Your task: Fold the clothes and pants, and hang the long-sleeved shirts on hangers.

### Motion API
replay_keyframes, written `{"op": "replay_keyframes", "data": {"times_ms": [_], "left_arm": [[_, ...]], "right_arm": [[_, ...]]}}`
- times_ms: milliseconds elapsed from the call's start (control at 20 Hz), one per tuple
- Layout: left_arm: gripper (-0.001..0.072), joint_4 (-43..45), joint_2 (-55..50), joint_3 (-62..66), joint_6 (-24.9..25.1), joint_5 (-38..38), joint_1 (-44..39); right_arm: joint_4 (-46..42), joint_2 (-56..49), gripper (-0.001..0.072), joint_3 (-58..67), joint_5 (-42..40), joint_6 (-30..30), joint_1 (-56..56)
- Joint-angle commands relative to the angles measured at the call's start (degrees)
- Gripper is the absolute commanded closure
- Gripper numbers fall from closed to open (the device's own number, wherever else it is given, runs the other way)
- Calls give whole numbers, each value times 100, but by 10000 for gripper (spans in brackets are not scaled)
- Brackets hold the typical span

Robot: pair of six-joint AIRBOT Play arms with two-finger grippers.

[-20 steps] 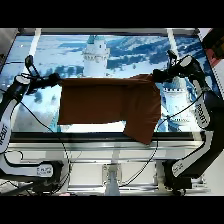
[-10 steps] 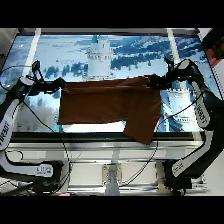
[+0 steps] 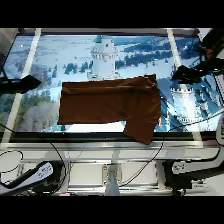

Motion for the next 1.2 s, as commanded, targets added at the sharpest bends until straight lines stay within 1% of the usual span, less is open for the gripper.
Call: {"op": "replay_keyframes", "data": {"times_ms": [0,50,100,200,300,350,450,500,750,950,1150], "left_arm": [[352,155,629,-297,503,-1121,706],[352,-24,713,-595,448,-1073,802],[352,-310,761,-894,538,-1058,833],[351,-535,807,-1388,791,-1071,826],[338,-485,809,-1700,811,-1056,881],[338,-490,807,-1808,907,-1056,927],[337,-487,807,-1893,942,-1054,990],[338,-487,807,-1895,942,-1040,990],[338,-490,807,-1899,942,-964,990],[338,-492,804,-1906,918,-966,984],[336,-492,804,-1906,914,-946,984]], "right_arm": [[807,1104,274,-1342,-229,-376,-791],[1143,1318,274,-1891,-232,-555,-946],[1408,1543,274,-2490,-234,-780,-1056],[1561,1921,274,-3558,-282,-1117,-1082],[1543,2253,274,-4470,-258,-1504,-1014],[1412,2398,274,-4835,-227,-1641,-1012],[931,2643,273,-5423,-330,-1655,-1012],[802,2680,258,-5598,-439,-1646,-1012],[761,2677,263,-6290,-1220,-1635,-1008],[796,2677,263,-6561,-1655,-1639,-1008],[1102,2677,263,-6848,-2070,-1738,-1008]]}}
